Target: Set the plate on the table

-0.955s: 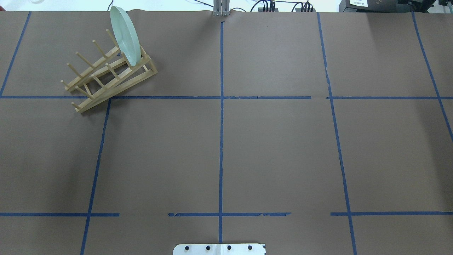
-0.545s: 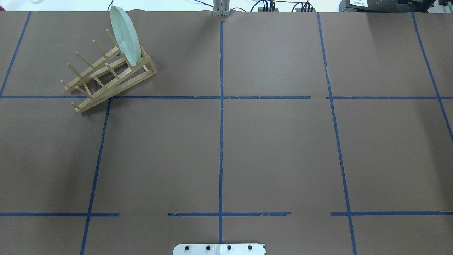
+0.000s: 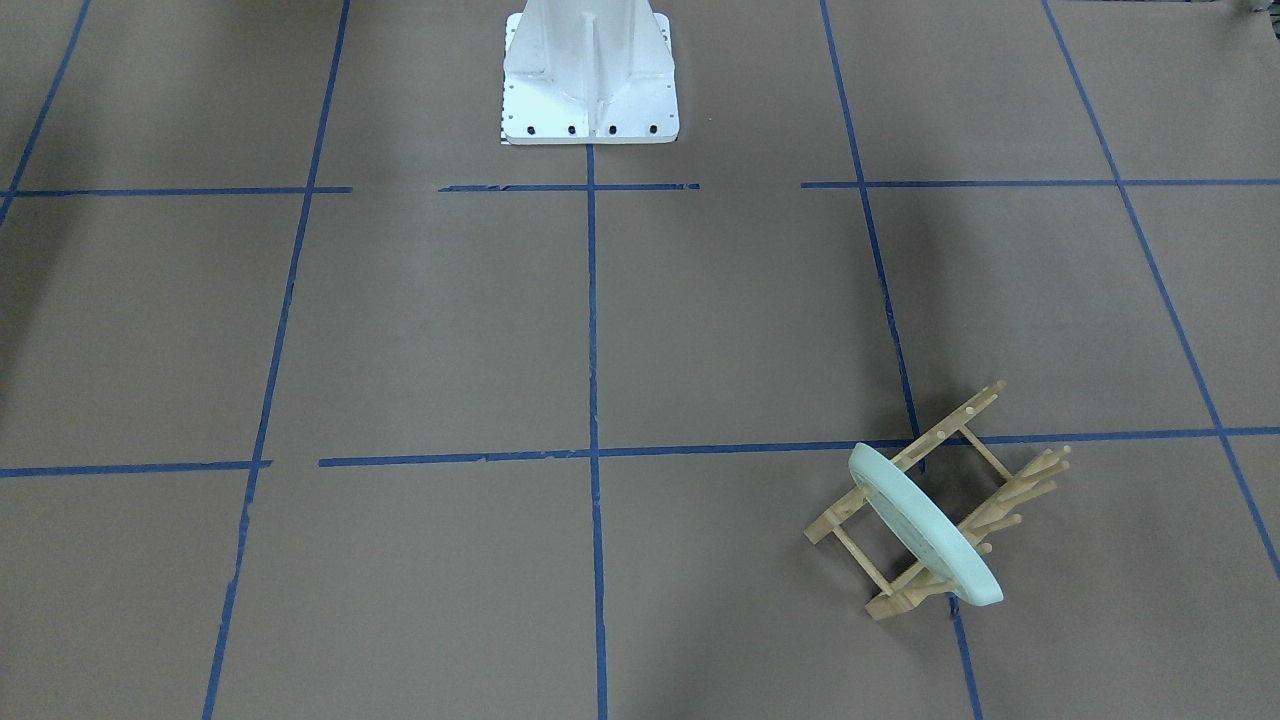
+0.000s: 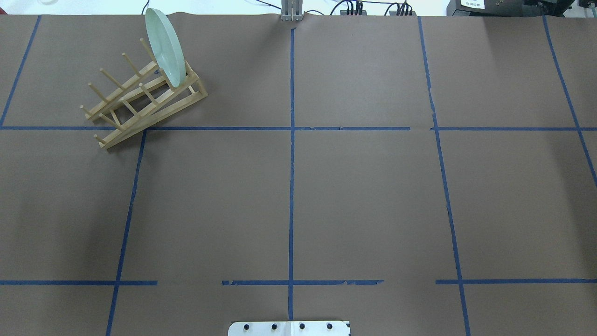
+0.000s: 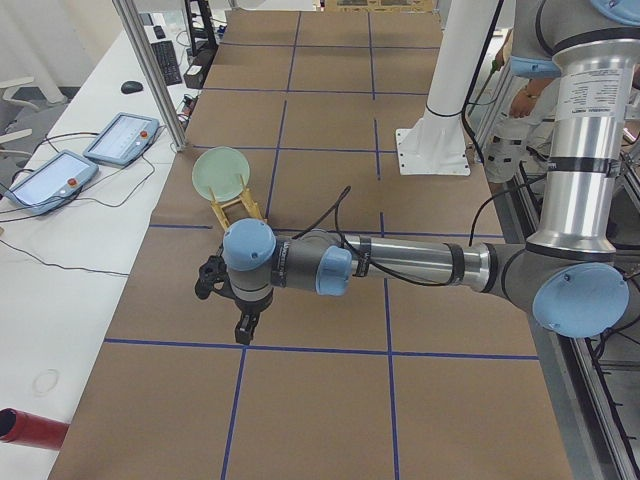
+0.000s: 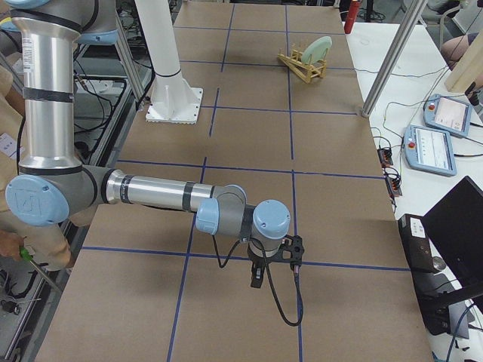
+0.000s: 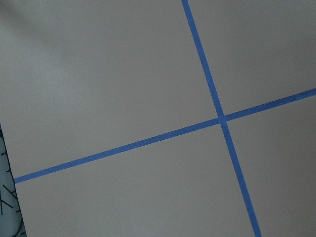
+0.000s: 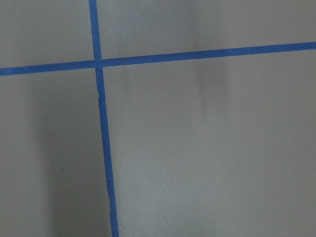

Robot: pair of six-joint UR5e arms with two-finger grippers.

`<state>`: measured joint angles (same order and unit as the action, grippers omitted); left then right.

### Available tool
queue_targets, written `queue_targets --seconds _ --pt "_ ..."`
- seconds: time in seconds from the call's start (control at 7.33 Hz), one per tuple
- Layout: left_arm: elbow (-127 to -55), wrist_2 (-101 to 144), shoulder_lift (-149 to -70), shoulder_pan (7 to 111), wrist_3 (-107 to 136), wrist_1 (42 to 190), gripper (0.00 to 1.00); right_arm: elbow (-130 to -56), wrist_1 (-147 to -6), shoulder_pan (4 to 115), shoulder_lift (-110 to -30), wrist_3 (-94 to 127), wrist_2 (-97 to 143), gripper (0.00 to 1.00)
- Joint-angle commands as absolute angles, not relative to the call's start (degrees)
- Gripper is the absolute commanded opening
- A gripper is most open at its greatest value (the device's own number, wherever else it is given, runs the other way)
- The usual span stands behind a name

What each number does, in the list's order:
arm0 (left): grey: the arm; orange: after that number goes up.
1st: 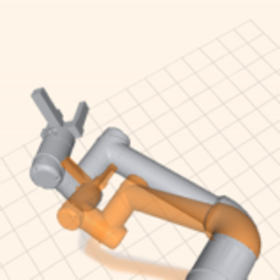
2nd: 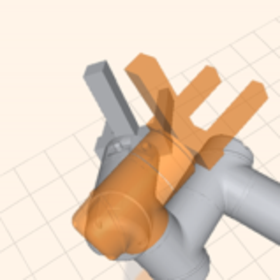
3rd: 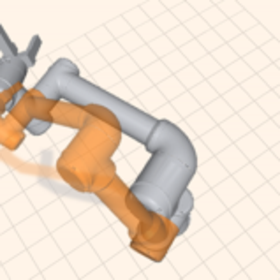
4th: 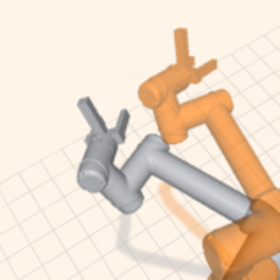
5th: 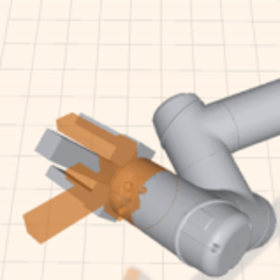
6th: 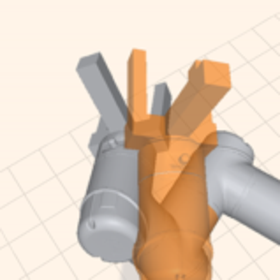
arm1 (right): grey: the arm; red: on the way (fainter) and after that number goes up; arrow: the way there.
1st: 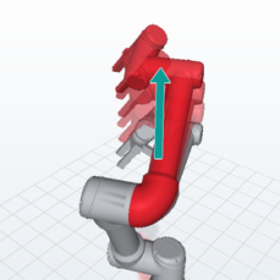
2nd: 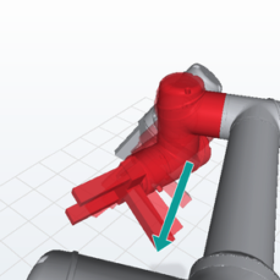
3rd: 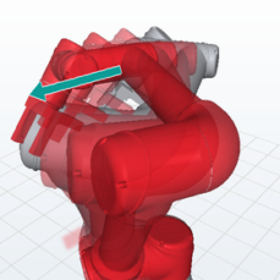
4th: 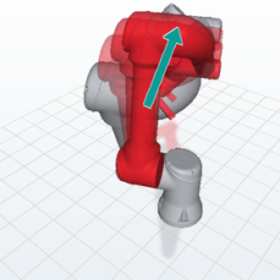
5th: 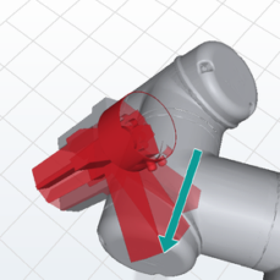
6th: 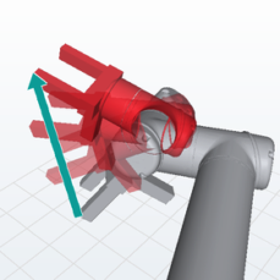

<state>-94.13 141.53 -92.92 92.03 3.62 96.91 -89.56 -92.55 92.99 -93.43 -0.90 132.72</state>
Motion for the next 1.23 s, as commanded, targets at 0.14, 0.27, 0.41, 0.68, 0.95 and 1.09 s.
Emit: queue_targets --seconds 0.14,0.27,0.41,0.68,0.95,1.09 --pt "-93.3 156.6 -99.3 87.9 45.8 116.1 1.00 -89.6 -92.5 93.0 -93.4 -0.9 132.7 1.00" --pt "-89.4 156.6 -105.2 85.6 58.4 122.5 1.00 -89.6 -92.5 93.0 -93.4 -0.9 132.7 1.00" --pt "-85.7 155.8 -110.6 80.7 67.6 128.1 1.00 -89.6 -92.5 93.0 -93.4 -0.9 132.7 1.00" --pt "-81.5 141.4 -116.1 75.3 80.5 138.4 1.00 -89.6 -92.5 93.0 -93.4 -0.9 132.7 1.00" --pt "-73.7 130.9 -119.2 71.7 104.3 156.0 1.00 -89.6 -92.5 93.0 -93.4 -0.9 132.7 1.00" --pt "-72.5 122.1 -121.5 68.1 113.5 159.4 1.00 -89.6 -92.5 93.0 -93.4 -0.9 132.7 1.00"
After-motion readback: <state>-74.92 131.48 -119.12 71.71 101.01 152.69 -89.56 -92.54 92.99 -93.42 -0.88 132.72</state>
